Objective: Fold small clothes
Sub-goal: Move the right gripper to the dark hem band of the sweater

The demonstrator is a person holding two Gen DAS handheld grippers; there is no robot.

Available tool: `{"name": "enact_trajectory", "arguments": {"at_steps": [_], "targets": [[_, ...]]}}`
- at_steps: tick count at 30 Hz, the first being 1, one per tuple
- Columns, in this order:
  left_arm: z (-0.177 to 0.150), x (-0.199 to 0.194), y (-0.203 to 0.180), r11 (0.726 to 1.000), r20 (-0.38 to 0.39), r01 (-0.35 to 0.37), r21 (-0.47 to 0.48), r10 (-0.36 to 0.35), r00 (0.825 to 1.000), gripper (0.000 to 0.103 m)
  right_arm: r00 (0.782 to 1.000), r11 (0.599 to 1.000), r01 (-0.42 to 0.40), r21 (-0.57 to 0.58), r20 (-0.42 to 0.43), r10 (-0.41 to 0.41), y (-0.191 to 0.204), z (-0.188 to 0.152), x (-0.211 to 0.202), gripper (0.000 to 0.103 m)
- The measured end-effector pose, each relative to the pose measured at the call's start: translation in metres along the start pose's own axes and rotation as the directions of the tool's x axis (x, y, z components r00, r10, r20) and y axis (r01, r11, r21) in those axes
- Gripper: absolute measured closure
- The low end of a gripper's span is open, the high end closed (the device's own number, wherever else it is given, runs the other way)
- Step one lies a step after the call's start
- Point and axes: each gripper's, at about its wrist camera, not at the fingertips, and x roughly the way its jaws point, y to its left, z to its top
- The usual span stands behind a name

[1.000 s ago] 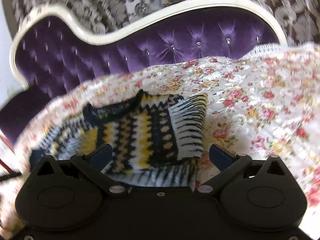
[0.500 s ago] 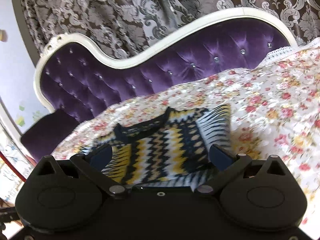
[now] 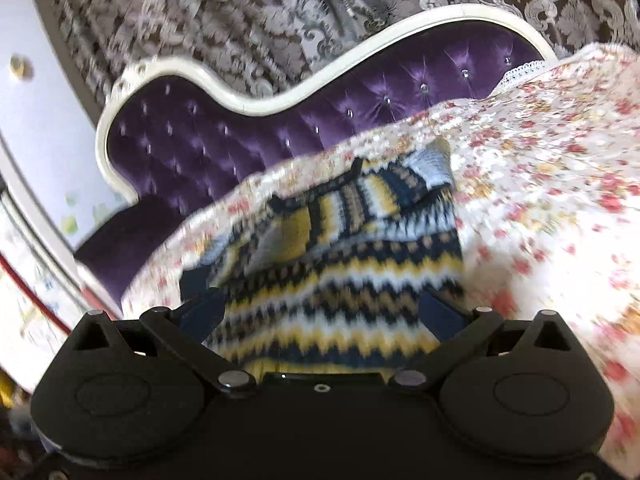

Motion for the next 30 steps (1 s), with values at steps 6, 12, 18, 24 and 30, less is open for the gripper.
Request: {"name": "enact_trajectory", "arguments": {"at_steps": [6, 12, 18, 24, 30], "targets": [[-0.019, 0.0, -0.001, 1.0, -0.028, -0.004, 0.015, 0.004, 1.0, 0.008, 0.979, 0.988, 0.148, -0.053, -0.135, -0.154, 0.011, -0.034, -0.015, 0.0], [-0.032, 0.007, 0.001, 1.0, -0.084, 0.009, 0.009, -0.008, 0.996, 0.008, 0.952, 0.961, 0.234, -0.147, -0.167, -0.257, 0.025, -0.05, -0.019, 0.001], [-0.04, 0.009, -0.006, 0.997, -0.084, -0.011, 0.075, 0.017, 0.996, 0.007, 0.941, 0.978, 0.19, -0.081, -0.269, -0.205, 0.014, -0.046, -0.005, 0.001], [-0.041, 0.01, -0.005, 0.997, -0.091, 0.002, 0.081, 0.005, 0.996, 0.006, 0.911, 0.982, 0.191, -0.014, -0.371, -0.182, -0.001, -0.041, 0.009, 0.002], [-0.042, 0.011, -0.005, 0.995, -0.098, 0.014, 0.095, -0.005, 0.995, 0.004, 0.893, 0.984, 0.141, 0.112, -0.442, -0.078, -0.027, -0.033, 0.022, 0.003]]}}
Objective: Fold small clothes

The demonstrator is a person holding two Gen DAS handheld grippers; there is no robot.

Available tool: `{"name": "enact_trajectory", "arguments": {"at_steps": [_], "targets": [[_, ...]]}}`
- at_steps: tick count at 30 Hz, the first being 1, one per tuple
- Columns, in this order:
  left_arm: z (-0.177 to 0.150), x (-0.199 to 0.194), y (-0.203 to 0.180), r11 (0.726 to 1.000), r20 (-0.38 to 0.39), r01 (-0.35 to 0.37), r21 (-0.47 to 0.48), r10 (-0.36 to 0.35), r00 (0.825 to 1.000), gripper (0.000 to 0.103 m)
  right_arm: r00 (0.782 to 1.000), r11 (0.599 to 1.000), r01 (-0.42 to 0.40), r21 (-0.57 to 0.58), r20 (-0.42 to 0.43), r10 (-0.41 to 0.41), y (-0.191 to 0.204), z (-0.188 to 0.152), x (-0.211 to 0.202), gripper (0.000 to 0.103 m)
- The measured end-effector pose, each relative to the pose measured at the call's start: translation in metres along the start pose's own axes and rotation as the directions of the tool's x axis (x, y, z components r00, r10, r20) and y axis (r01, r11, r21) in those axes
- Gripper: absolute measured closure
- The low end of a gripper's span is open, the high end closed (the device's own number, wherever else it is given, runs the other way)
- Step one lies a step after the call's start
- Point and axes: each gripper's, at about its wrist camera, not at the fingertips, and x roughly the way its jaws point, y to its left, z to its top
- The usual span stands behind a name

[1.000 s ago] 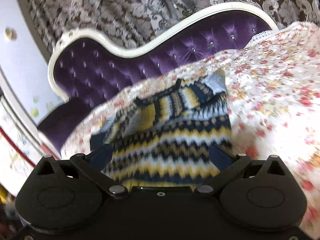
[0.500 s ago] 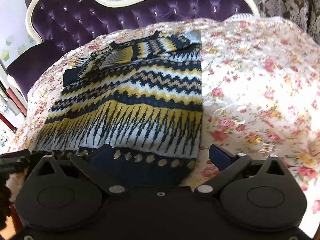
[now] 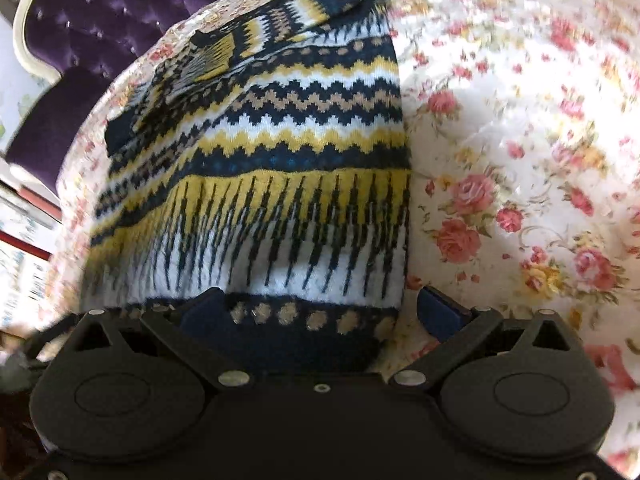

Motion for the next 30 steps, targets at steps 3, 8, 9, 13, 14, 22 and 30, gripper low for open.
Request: {"name": "enact_trajectory", "arguments": {"at_steps": [3, 8, 9, 13, 14, 22, 30], "targets": [[0.0, 0.0, 0.0, 1.0, -0.001, 0.001, -0.003, -0.001, 1.0, 0.004, 0.996, 0.995, -0.092, 0.048, -0.007, 0.092, -0.009, 0.002, -0.005, 0.024], [0.002, 0.0, 0.001, 1.0, -0.008, 0.007, 0.0, -0.007, 1.0, 0.002, 0.991, 0.991, -0.133, 0.025, -0.006, 0.133, -0.011, -0.007, -0.014, 0.036], [0.002, 0.0, 0.001, 1.0, -0.008, 0.009, -0.002, -0.009, 1.0, 0.002, 0.99, 0.99, -0.142, 0.024, -0.003, 0.142, -0.01, -0.009, -0.016, 0.037], [0.003, -0.002, 0.003, 1.0, -0.01, 0.025, -0.019, -0.025, 1.0, 0.002, 0.978, 0.978, -0.207, 0.028, -0.012, 0.207, -0.006, -0.016, -0.019, 0.039], [0.003, -0.003, 0.004, 0.999, -0.01, 0.029, -0.026, -0.029, 1.0, 0.002, 0.974, 0.974, -0.226, 0.029, -0.022, 0.227, -0.005, -0.019, -0.02, 0.041], [0.003, -0.009, 0.006, 0.996, -0.007, 0.046, -0.07, -0.046, 0.999, 0.002, 0.959, 0.958, -0.282, 0.053, 0.01, 0.282, 0.0, -0.037, -0.022, 0.063], [0.001, -0.017, 0.009, 0.993, -0.013, 0.077, -0.091, -0.079, 0.997, 0.002, 0.956, 0.965, -0.256, 0.051, 0.162, 0.245, -0.011, -0.046, -0.045, 0.088]]}}
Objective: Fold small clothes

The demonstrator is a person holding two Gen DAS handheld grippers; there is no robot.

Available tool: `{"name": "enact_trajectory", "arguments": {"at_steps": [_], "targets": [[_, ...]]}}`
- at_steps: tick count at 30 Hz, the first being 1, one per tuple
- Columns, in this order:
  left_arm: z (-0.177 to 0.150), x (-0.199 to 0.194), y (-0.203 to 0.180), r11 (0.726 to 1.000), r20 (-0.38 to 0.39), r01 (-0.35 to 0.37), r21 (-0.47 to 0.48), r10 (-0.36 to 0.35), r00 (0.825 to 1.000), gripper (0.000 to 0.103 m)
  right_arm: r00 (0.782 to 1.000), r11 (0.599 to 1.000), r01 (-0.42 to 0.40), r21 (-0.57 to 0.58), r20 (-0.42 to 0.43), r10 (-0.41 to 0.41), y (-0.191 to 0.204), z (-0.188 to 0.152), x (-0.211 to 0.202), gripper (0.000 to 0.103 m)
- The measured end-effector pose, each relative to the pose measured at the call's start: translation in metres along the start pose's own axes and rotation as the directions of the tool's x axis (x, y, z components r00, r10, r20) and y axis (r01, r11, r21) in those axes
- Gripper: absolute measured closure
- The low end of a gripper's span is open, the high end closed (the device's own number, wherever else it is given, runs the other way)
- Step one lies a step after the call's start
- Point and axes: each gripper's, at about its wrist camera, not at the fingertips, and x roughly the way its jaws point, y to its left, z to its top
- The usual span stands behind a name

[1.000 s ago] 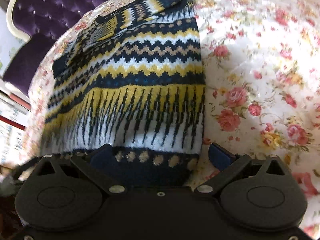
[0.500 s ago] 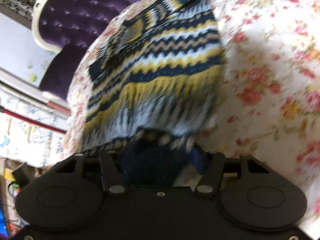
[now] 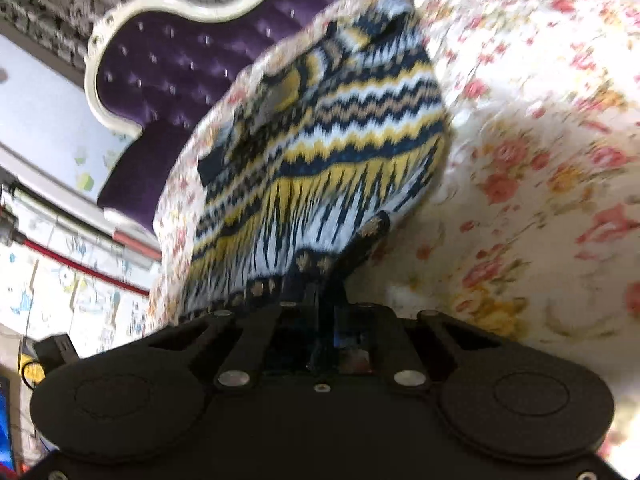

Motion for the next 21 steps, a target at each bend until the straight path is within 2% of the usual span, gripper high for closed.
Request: {"name": "enact_trajectory", "arguments": {"at_steps": [5, 7, 9, 11, 18, 19, 20, 21], "targets": [[-0.001, -0.006, 0.002, 0.994, -0.022, 0.069, -0.082, -0.071, 0.997, 0.005, 0.999, 1.0, -0.017, 0.007, 0.029, 0.017, -0.005, -0.001, -0.006, 0.088], [0.0, -0.006, 0.002, 0.991, -0.043, 0.094, -0.097, -0.099, 0.994, 0.012, 0.999, 1.0, -0.021, -0.005, 0.026, 0.021, -0.003, -0.001, -0.004, 0.088], [0.002, -0.006, 0.001, 0.989, -0.058, 0.109, -0.099, -0.116, 0.992, 0.015, 0.999, 1.0, -0.031, -0.007, 0.024, 0.031, -0.002, -0.001, -0.002, 0.088], [0.002, -0.004, 0.0, 0.988, -0.074, 0.124, -0.096, -0.132, 0.989, 0.024, 0.999, 0.999, -0.043, -0.012, 0.025, 0.043, -0.003, -0.001, -0.002, 0.088], [0.006, 0.01, -0.002, 0.977, -0.118, 0.183, -0.109, -0.195, 0.974, 0.028, 0.997, 0.997, -0.073, -0.016, 0.027, 0.074, -0.004, -0.002, -0.002, 0.087], [0.007, 0.011, -0.001, 0.976, -0.115, 0.189, -0.111, -0.201, 0.973, 0.036, 0.997, 0.997, -0.077, -0.016, 0.027, 0.077, -0.004, -0.002, -0.002, 0.087], [0.007, 0.012, 0.0, 0.975, -0.112, 0.19, -0.114, -0.203, 0.973, 0.051, 0.996, 0.997, -0.081, -0.017, 0.028, 0.081, -0.004, -0.002, -0.002, 0.087], [0.008, 0.014, 0.001, 0.976, -0.108, 0.184, -0.114, -0.196, 0.975, 0.061, 0.996, 0.996, -0.085, -0.018, 0.028, 0.085, -0.004, -0.002, -0.002, 0.087]]}}
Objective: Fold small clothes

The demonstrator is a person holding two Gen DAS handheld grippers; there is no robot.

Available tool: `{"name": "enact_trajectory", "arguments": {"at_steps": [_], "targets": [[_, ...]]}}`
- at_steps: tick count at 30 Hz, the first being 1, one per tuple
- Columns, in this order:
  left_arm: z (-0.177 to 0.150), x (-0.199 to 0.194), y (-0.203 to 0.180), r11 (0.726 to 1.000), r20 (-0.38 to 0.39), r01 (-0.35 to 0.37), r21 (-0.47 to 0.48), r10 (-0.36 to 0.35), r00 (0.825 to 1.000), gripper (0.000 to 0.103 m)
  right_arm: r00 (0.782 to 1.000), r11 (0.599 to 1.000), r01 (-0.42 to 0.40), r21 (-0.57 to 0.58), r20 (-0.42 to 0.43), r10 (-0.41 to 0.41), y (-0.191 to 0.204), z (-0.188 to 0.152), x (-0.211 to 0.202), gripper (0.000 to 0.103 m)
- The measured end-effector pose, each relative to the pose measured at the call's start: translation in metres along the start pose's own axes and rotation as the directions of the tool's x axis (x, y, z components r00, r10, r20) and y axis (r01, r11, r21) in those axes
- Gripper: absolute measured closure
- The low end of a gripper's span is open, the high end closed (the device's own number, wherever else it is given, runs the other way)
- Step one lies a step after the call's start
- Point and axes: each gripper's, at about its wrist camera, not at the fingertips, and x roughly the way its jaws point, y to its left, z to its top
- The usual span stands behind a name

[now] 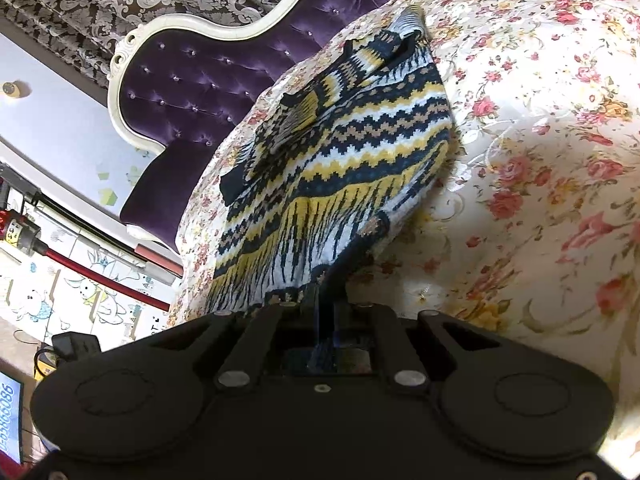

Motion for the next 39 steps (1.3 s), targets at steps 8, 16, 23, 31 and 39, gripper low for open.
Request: {"name": "enact_trajectory", "arguments": {"at_steps": [8, 16, 23, 31, 39], "targets": [[0.005, -0.016, 0.01, 0.997, 0.112, 0.045, -0.057, -0.038, 0.993, 0.09, 0.999, 1.0, -0.021, -0.001, 0.035, 0.021, 0.003, 0.002, -0.002, 0.088], [0.039, -0.044, 0.004, 0.993, 0.262, 0.099, -0.058, -0.081, 0.962, 0.097, 0.984, 0.995, -0.09, -0.044, 0.153, 0.096, 0.016, 0.029, -0.015, 0.088], [0.078, -0.051, 0.003, 0.993, 0.354, 0.113, -0.033, -0.094, 0.93, 0.098, 0.96, 0.984, -0.143, -0.103, 0.226, 0.164, 0.035, 0.066, -0.014, 0.088], [0.128, -0.055, 0.007, 0.993, 0.458, 0.12, -0.014, -0.1, 0.883, 0.103, 0.938, 0.974, -0.171, -0.147, 0.278, 0.206, 0.051, 0.117, 0.002, 0.088], [0.181, -0.048, 0.011, 0.998, 0.544, 0.062, 0.027, -0.066, 0.837, 0.102, 0.931, 0.971, -0.191, -0.145, 0.287, 0.226, 0.052, 0.162, 0.041, 0.088]]}}
